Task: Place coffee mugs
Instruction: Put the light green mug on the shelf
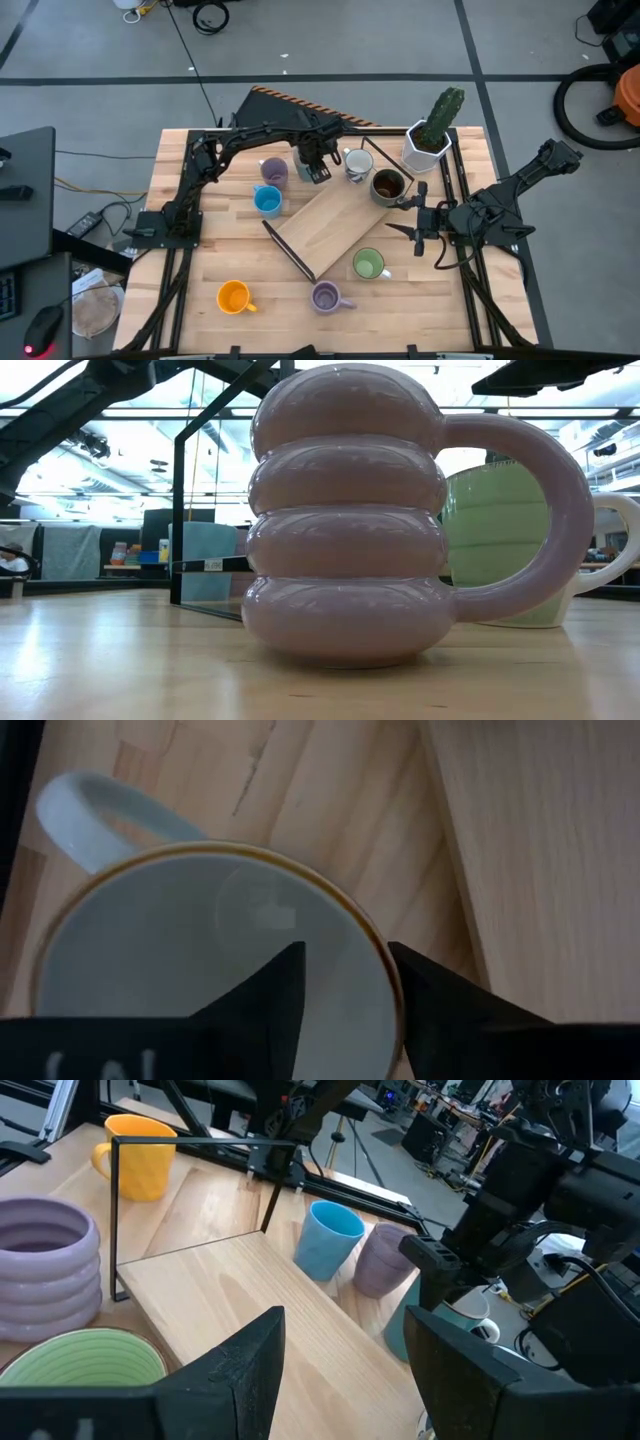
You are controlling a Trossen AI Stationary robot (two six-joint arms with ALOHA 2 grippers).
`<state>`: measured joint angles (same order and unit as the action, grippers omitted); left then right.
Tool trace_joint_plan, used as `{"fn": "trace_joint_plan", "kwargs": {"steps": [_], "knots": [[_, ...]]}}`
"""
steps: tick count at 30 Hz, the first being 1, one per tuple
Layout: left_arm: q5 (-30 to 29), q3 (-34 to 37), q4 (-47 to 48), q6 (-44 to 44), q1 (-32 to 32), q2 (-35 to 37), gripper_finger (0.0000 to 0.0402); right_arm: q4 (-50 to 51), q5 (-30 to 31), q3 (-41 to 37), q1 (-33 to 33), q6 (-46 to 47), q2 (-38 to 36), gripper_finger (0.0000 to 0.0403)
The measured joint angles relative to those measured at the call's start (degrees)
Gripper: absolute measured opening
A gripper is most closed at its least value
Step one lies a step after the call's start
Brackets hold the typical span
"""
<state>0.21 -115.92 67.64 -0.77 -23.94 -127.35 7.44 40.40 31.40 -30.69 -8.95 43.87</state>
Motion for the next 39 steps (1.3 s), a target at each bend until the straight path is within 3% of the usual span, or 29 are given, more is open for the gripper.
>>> {"fn": "trace_joint_plan", "kwargs": {"steps": [10,17,25,39], "knots": [[0.1,0.0,-0.1,-6.1,0.3,0.9,0.0149,0.1,0.0,0.0,0.0,0.0,0.0,0.021],[-2.3,0.0,1.9,-25.1,1.3,2.0,0.0149,0.3,0.0,0.0,0.0,0.2,0.0,0.021],[-9.9,0.0,6.5,-43.5,2.7,3.0,0.0149,0.5,0.0,0.0,0.0,0.2,0.0,0.021],[-10.2,0.0,9.6,-55.0,2.2,3.0,0.0149,0.5,0.0,0.0,0.0,0.4,0.0,0.021]]}}
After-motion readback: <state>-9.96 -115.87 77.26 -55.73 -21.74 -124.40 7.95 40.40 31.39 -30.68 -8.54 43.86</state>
